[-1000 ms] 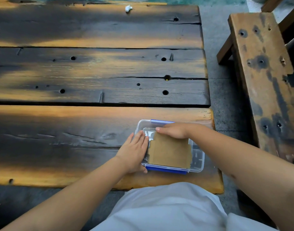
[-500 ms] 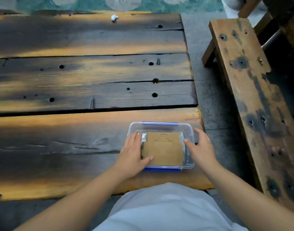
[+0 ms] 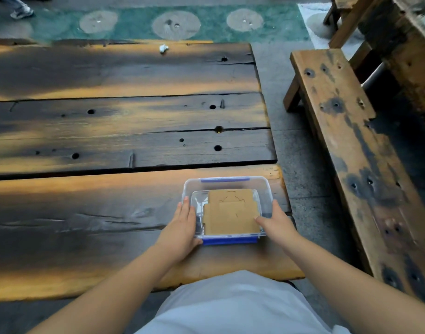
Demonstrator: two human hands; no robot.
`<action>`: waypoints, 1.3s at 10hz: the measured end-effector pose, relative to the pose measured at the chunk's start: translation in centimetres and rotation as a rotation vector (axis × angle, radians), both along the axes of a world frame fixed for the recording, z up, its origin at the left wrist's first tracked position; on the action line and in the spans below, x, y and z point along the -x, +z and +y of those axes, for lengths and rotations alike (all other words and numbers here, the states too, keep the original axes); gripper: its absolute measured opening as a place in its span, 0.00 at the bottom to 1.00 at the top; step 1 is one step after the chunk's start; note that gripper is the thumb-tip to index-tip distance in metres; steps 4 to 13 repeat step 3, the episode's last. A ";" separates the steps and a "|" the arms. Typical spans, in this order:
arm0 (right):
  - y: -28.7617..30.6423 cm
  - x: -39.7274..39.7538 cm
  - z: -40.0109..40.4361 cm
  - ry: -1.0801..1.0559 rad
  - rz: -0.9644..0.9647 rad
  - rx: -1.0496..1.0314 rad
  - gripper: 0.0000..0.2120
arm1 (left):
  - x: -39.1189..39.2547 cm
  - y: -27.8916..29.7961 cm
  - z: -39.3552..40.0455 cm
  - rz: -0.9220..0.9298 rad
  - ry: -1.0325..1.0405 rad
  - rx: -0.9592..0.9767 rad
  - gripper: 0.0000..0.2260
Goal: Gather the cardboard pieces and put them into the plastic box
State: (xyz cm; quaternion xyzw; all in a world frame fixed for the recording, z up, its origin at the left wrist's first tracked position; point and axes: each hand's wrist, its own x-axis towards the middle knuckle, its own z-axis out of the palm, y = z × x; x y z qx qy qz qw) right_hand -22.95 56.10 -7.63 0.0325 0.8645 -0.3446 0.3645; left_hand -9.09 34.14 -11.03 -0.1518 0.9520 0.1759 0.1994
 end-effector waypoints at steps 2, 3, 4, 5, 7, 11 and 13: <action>-0.1 1.4 0.2 0.037 0.020 0.008 0.37 | 1.5 0.8 -0.7 -0.028 -0.016 -0.009 0.47; 0.3 1.5 0.3 0.075 0.108 0.053 0.40 | 1.7 2.8 -1.0 0.011 -0.028 0.076 0.51; 0.3 1.5 0.3 0.075 0.108 0.053 0.40 | 1.7 2.8 -1.0 0.011 -0.028 0.076 0.51; 0.3 1.5 0.3 0.075 0.108 0.053 0.40 | 1.7 2.8 -1.0 0.011 -0.028 0.076 0.51; 0.3 1.5 0.3 0.075 0.108 0.053 0.40 | 1.7 2.8 -1.0 0.011 -0.028 0.076 0.51; 0.3 1.5 0.3 0.075 0.108 0.053 0.40 | 1.7 2.8 -1.0 0.011 -0.028 0.076 0.51; 0.3 1.5 0.3 0.075 0.108 0.053 0.40 | 1.7 2.8 -1.0 0.011 -0.028 0.076 0.51</action>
